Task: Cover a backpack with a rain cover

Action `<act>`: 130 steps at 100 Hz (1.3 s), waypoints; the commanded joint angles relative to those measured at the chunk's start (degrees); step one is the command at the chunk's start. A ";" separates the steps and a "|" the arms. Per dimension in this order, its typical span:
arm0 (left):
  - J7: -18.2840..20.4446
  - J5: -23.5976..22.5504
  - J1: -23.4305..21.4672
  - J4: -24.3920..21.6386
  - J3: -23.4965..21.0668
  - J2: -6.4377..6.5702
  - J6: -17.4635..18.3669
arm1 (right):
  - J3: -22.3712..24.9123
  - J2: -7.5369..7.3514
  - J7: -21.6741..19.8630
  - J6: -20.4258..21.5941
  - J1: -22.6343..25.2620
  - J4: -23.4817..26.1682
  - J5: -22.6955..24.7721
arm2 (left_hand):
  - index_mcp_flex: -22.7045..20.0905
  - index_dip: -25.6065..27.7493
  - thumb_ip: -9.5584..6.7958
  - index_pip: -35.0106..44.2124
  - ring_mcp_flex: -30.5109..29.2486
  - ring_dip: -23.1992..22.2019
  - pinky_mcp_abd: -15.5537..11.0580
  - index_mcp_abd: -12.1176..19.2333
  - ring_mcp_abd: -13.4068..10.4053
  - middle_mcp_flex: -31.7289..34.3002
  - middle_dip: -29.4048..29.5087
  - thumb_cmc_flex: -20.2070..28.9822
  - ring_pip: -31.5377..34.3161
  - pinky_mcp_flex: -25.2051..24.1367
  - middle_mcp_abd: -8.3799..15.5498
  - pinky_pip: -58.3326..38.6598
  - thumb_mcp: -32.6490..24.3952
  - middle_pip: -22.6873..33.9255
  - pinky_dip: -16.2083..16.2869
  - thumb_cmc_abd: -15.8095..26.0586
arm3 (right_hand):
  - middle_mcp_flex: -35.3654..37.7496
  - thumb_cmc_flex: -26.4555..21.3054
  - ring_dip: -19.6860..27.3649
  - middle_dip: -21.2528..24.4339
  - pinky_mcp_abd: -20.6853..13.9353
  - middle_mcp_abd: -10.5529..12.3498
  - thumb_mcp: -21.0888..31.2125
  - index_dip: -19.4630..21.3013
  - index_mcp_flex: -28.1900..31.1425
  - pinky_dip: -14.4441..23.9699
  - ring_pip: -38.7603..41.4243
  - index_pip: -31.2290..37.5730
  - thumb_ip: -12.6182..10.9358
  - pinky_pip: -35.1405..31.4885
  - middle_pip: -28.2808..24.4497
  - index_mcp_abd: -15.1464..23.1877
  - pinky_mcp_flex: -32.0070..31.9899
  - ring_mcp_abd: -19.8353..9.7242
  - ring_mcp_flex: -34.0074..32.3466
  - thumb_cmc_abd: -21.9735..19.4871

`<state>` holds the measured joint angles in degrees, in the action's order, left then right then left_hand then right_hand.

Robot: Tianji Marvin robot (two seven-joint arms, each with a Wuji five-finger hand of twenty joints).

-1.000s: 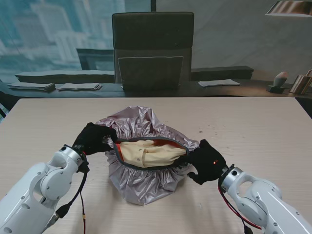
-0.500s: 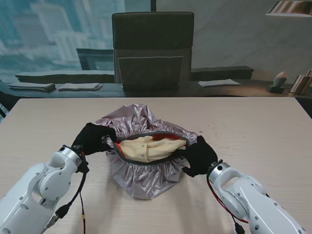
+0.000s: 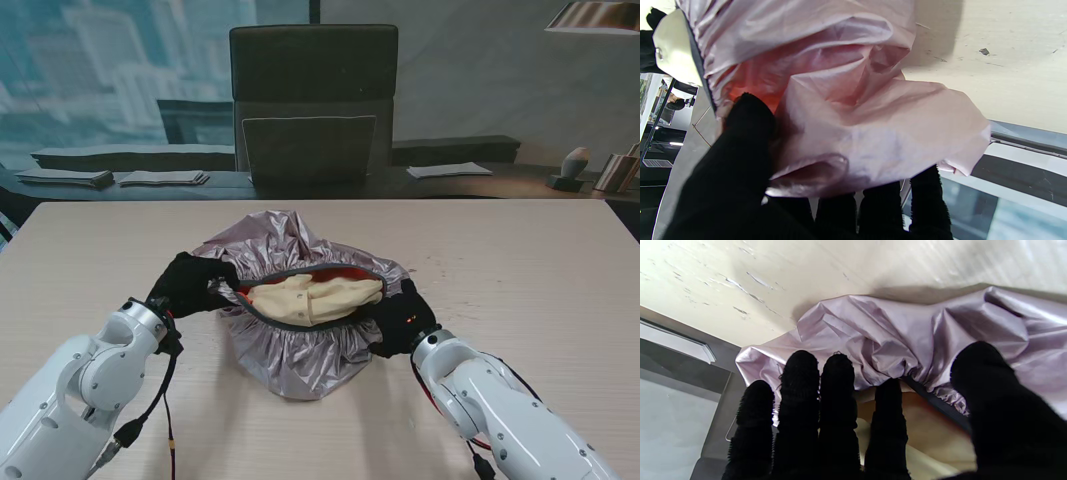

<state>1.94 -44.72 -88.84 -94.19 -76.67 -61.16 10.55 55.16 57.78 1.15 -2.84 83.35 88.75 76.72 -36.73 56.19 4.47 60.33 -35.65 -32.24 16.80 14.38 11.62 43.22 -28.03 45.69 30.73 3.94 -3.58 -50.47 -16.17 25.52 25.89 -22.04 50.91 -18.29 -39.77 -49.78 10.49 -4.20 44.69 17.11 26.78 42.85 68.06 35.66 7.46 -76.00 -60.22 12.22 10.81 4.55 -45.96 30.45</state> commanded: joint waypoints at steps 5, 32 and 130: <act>0.35 -0.21 -0.51 -0.34 -0.53 -0.36 0.09 | -0.67 0.22 -2.06 0.00 -0.84 -1.01 -0.04 | -1.52 0.75 -0.53 1.87 -0.68 -1.23 1.13 -0.26 0.79 0.59 -0.62 0.91 0.95 -0.58 -0.61 -0.23 -1.83 0.66 0.10 0.40 | -1.41 -1.24 0.70 0.25 -0.82 -1.03 -0.03 12.44 9.89 0.01 1.00 7.53 -2.86 -2.35 -1.53 -1.77 -0.70 -0.83 -0.03 0.08; 0.20 -0.99 -0.99 -0.55 -1.06 -0.32 -0.28 | 3.90 0.09 1.84 3.79 2.35 1.10 1.82 | -1.48 0.87 -0.52 1.71 -0.67 -1.26 1.21 -0.10 0.89 0.53 -0.61 0.81 0.99 -0.63 -0.72 -0.18 -1.64 0.64 0.09 0.46 | 4.49 -6.53 1.83 1.49 0.48 -0.20 17.62 22.06 19.58 -0.08 0.73 22.84 11.43 -4.28 -1.03 6.83 3.52 -1.41 -6.07 17.25; -6.36 -15.46 0.70 -1.02 -2.79 0.39 -0.09 | 6.71 2.72 45.29 10.21 -8.96 -6.71 -1.13 | -2.89 -15.56 2.65 2.40 -9.51 -8.89 -1.30 -4.29 1.46 7.38 -7.95 0.71 14.10 6.56 -1.08 -6.48 -14.16 10.56 3.08 -10.37 | 13.23 -12.02 7.99 8.73 -1.95 4.94 33.69 22.95 32.03 -13.75 -14.75 25.82 15.30 0.36 6.99 9.62 10.16 -5.45 -13.12 30.05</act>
<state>-2.50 -59.92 -89.57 -94.90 -78.65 -60.56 10.07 61.56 58.75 46.69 6.66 75.71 82.11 78.01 -37.55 42.16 4.95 60.15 -42.93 -39.96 16.28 12.59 11.68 49.06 -34.81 45.59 42.66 10.02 -3.44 -54.59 -27.22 34.18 27.33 -30.46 63.45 -28.18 -33.35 -42.06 11.03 -1.27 75.53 40.27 57.26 31.20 55.96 57.57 20.58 -77.64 -54.00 21.32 21.32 1.71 -58.71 60.16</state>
